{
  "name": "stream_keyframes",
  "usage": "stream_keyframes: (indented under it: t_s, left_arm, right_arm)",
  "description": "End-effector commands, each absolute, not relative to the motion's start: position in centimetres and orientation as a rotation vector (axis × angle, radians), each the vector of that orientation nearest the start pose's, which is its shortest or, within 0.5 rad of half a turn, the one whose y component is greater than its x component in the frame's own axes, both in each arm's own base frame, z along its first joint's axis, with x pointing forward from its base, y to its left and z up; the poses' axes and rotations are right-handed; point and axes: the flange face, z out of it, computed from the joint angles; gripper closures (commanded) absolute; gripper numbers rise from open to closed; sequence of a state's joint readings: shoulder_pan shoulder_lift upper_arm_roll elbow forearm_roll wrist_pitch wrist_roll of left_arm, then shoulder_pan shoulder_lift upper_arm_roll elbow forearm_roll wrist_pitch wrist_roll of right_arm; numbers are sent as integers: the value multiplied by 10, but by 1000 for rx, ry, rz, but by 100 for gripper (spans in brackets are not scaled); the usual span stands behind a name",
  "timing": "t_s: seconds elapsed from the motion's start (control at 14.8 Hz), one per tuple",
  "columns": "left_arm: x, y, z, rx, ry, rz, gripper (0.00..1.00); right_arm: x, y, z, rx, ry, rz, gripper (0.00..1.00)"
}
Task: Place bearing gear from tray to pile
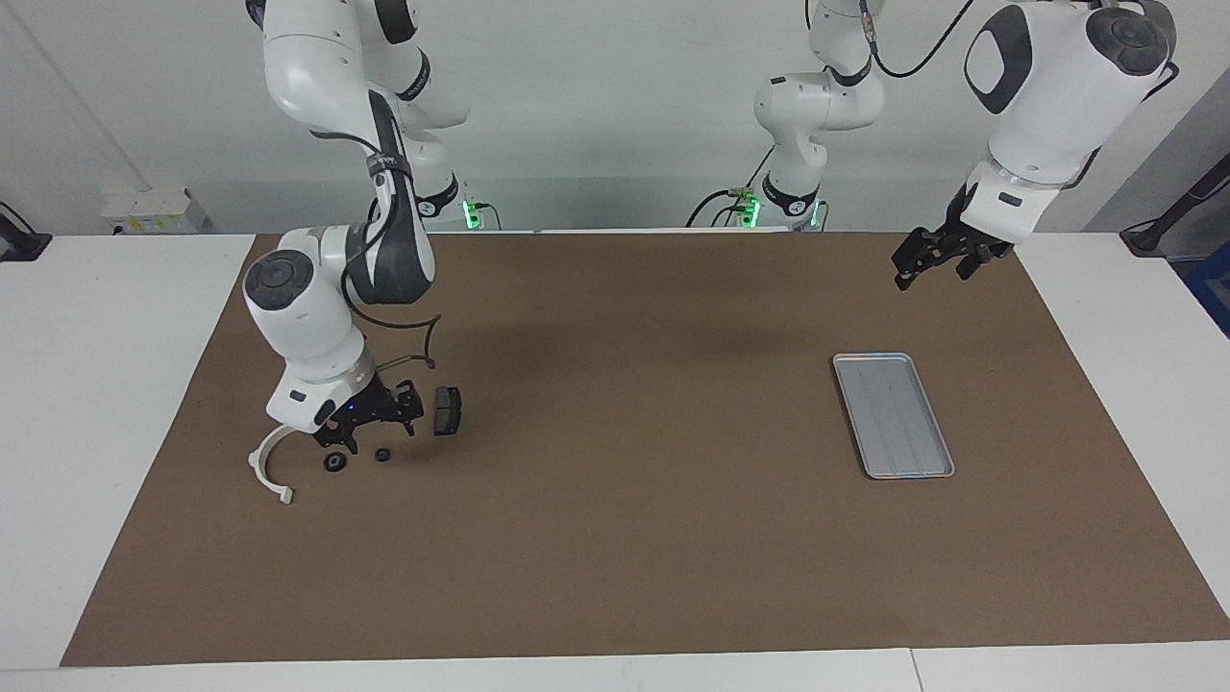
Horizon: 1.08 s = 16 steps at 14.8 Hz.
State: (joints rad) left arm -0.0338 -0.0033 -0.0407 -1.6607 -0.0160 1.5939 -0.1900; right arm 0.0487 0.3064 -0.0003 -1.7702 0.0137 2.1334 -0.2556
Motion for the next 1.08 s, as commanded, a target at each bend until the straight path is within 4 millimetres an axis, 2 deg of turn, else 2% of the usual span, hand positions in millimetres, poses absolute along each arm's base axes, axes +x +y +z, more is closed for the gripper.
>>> stream_keyframes:
  t_s: [0.0,0.07,0.2,0.27,0.41,0.54,0.61,0.81,1.01]
  left_arm:
    - [549,-41,592,-3132,-173,82,0]
    - [549,-41,592,-3132,-173,82,0]
    - [549,-41,592,-3131,-176,82,0]
    - [549,-41,592,-3132,-173,82,0]
    - [549,-41,592,-3132,-173,82,0]
    - [549,-41,592,-3132,-173,82,0]
    - [549,-41,592,-3132,-173,82,0]
    - [549,-42,592,-3132,-171,82,0]
    - [549,-41,591,-3131,-173,84,0]
  right_arm:
    - [622,33,452,-3117,-356,-111,0]
    - [613,38,472,-3116,-363,-125,0]
    - [577,44,526,-3115,-384,-75,0]
    - [564,54,546,-3113,-419,-63,0]
    - [554,51,584,-3148,-440,-54,0]
    - [539,44,605,-3155,-384,-18,0]
    - [536,41,608,-3157,-371,-25,0]
    - [536,32,614,-3157,-334,-49,0]
    - [532,33,628,-3149,-312,-84,0]
